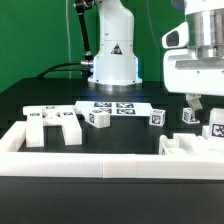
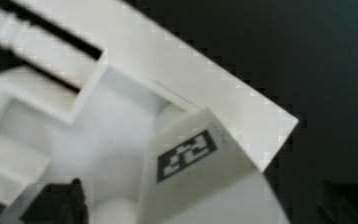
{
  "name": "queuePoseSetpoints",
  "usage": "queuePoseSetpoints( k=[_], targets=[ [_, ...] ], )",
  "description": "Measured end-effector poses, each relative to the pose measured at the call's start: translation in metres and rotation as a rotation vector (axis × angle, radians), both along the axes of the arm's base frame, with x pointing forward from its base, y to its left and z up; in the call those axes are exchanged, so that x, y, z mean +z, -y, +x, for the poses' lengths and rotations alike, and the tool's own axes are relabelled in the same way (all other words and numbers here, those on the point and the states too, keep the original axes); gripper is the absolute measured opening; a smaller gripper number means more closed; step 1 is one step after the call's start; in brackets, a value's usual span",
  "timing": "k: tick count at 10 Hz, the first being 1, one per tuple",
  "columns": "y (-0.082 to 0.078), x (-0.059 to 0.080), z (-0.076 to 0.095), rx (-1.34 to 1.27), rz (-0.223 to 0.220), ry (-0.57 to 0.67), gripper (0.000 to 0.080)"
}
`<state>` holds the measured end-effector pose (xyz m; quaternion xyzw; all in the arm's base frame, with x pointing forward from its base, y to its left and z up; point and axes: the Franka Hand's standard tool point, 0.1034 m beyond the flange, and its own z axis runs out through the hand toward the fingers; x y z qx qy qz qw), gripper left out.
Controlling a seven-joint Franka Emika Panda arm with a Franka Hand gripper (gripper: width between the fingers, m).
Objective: Assemble chair
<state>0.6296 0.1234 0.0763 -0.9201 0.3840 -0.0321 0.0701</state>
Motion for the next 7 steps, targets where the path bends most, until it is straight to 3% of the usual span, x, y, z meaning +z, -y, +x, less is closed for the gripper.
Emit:
queuePoseSetpoints(
  k=[4, 7],
  targets=[
    [0.0017, 0.0037, 0.0043, 0.313, -0.052, 0.034, 0.0649],
    [0.0019, 0.0041, 0.0049, 0.358, -0.058, 0.041, 0.0635]
  ],
)
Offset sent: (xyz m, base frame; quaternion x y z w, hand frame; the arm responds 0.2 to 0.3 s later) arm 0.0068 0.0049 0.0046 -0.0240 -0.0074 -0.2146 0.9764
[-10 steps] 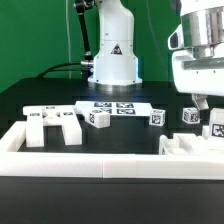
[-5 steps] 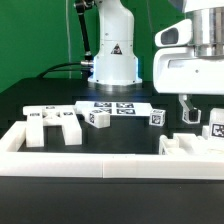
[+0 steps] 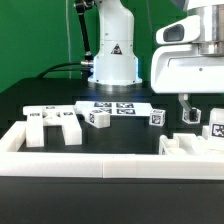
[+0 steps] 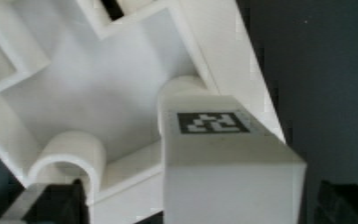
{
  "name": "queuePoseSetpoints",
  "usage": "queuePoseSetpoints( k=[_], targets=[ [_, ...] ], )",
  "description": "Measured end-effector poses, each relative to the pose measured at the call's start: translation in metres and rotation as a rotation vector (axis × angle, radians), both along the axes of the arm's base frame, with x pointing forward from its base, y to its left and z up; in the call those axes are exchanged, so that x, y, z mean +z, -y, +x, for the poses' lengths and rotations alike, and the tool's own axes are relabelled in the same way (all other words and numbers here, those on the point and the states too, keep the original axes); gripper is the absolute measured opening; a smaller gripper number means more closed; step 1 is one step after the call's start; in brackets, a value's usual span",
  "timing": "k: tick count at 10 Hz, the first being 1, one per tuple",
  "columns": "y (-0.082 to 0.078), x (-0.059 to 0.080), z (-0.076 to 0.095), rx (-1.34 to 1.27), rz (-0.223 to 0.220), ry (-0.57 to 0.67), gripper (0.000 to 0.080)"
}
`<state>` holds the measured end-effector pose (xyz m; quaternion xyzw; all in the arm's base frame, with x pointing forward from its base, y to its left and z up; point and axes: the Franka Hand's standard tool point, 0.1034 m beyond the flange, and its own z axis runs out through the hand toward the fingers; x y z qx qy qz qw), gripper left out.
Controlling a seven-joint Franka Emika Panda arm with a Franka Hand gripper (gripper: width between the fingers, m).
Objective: Assemble chair
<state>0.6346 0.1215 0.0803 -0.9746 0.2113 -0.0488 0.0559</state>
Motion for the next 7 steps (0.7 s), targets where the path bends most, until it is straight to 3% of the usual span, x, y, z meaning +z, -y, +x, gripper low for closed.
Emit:
queuePoseSetpoints(
  k=[2, 5, 7],
  targets=[
    [0.0001, 0.0001, 0.0001, 0.0, 0.0, 0.001, 0.0286],
    [-0.0001, 0.0001, 0.0002, -0.059, 0.009, -0.004, 0.029],
    [0.001, -0.0001, 0.0001, -0.235, 0.03, -0.02, 0.029]
  ],
)
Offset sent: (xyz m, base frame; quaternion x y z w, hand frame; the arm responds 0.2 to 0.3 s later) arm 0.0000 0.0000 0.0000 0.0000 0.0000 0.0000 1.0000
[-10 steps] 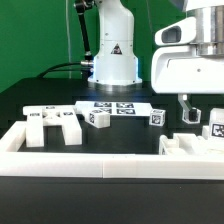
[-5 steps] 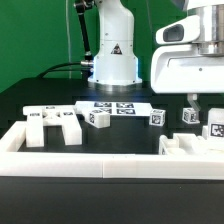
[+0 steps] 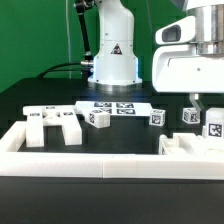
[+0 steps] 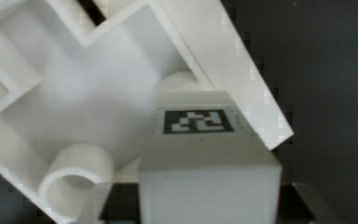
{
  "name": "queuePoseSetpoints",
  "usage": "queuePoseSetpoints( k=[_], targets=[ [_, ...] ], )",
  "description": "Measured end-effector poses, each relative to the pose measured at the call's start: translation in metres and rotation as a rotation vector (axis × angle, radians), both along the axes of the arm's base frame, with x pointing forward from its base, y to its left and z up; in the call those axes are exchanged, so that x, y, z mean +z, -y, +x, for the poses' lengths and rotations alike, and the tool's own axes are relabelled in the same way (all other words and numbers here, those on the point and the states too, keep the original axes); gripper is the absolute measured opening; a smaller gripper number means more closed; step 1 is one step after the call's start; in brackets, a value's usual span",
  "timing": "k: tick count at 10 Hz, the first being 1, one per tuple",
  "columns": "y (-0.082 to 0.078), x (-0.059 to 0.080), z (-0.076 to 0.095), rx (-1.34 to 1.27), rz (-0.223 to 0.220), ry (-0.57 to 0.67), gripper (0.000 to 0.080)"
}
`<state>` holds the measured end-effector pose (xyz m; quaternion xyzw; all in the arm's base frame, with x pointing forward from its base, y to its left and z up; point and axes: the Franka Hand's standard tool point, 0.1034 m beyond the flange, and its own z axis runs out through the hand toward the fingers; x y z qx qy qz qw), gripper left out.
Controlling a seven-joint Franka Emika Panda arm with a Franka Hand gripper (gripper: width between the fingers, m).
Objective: Assemble chair
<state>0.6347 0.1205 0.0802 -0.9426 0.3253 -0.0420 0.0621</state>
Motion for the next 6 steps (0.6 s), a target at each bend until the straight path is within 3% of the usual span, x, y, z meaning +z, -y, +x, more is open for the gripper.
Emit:
queuePoseSetpoints(
  k=[3, 6],
  targets=[
    [0.0001, -0.0003, -0.0021, -0.349, 0.035, -0.03, 0.029],
    [0.0018, -0.0014, -0.0033, -0.663, 0.101, -0.045, 0.029]
  ],
)
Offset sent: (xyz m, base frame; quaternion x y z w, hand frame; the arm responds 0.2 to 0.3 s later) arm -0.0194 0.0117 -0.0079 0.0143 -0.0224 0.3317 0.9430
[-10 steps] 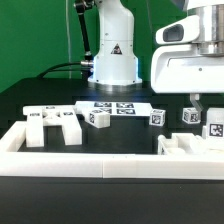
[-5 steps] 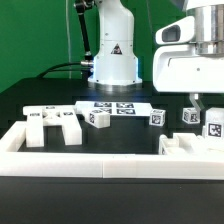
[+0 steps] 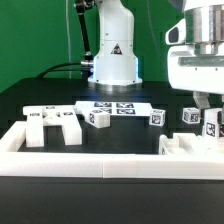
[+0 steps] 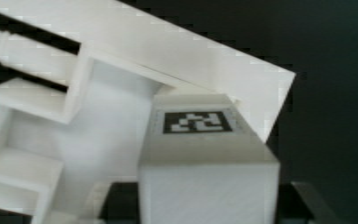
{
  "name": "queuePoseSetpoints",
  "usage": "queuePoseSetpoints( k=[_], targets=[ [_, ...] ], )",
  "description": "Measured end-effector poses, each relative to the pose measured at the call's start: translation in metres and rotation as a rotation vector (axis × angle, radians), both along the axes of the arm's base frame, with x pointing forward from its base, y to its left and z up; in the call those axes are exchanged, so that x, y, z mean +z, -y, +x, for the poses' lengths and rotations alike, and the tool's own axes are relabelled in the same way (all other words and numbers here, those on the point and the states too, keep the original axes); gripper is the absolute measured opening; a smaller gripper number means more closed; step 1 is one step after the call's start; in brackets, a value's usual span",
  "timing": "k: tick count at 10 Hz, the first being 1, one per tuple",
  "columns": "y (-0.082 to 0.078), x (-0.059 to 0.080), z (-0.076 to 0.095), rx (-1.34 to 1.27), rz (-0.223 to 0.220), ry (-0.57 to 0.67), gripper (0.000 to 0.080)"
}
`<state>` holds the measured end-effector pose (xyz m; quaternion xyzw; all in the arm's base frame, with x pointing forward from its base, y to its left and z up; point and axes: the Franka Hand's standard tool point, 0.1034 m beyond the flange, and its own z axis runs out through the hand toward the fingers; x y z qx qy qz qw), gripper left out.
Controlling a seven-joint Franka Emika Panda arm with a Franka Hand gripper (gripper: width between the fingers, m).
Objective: Assemble chair
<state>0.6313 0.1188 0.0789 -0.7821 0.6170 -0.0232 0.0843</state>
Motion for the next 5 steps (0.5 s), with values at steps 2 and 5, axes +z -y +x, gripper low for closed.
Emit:
queuePoseSetpoints(
  k=[2, 5],
  targets=[
    [0.0011, -0.0004, 0.0003, -0.205, 0.049, -0.019, 0.0291],
    [0.0023, -0.0005, 0.0, -0.385, 0.095, -0.046, 0.0291]
  ],
)
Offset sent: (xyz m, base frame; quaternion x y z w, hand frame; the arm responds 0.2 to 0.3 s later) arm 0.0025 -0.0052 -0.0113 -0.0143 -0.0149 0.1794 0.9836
